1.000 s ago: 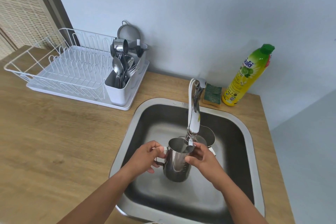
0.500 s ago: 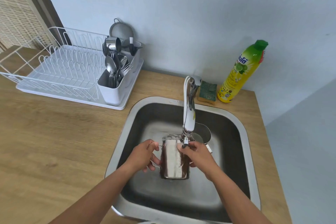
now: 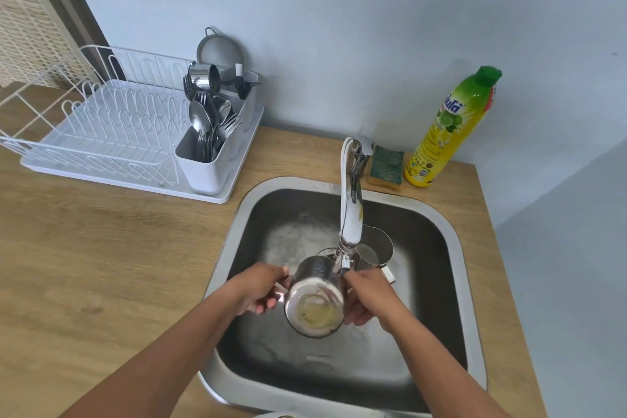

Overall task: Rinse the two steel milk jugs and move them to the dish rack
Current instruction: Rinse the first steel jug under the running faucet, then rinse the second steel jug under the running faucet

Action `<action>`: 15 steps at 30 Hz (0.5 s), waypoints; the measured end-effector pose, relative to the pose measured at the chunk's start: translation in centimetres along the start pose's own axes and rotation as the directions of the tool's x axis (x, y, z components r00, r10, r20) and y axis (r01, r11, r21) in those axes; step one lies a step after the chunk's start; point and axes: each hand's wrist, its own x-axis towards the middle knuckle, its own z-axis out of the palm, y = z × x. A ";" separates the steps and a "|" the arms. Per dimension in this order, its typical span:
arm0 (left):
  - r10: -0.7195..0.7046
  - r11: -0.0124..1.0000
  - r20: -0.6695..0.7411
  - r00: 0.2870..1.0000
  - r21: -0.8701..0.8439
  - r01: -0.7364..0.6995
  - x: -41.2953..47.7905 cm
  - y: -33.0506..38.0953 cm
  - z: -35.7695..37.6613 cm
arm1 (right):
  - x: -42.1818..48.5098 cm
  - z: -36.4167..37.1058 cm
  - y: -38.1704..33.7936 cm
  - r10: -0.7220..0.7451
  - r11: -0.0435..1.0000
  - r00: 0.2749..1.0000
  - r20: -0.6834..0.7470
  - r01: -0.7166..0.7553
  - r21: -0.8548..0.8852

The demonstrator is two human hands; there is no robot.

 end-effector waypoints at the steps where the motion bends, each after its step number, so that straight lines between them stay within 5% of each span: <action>1: -0.023 1.000 0.003 1.000 0.001 0.023 0.0 0.0 -0.3 | 0.0 -0.1 0.3 -0.007 1.000 1.000 -0.017 0.007 -0.016; 7: -0.030 0.996 -0.043 0.999 0.087 0.033 -0.4 1.4 -1.7 | 2.1 -2.7 3.9 -0.039 0.986 0.896 -0.443 -0.038 -0.162; 15: 0.191 0.890 -0.212 0.958 0.450 -0.077 -1.0 4.5 -0.9 | 4.7 -3.1 6.1 0.138 0.990 0.906 -0.400 -0.141 0.024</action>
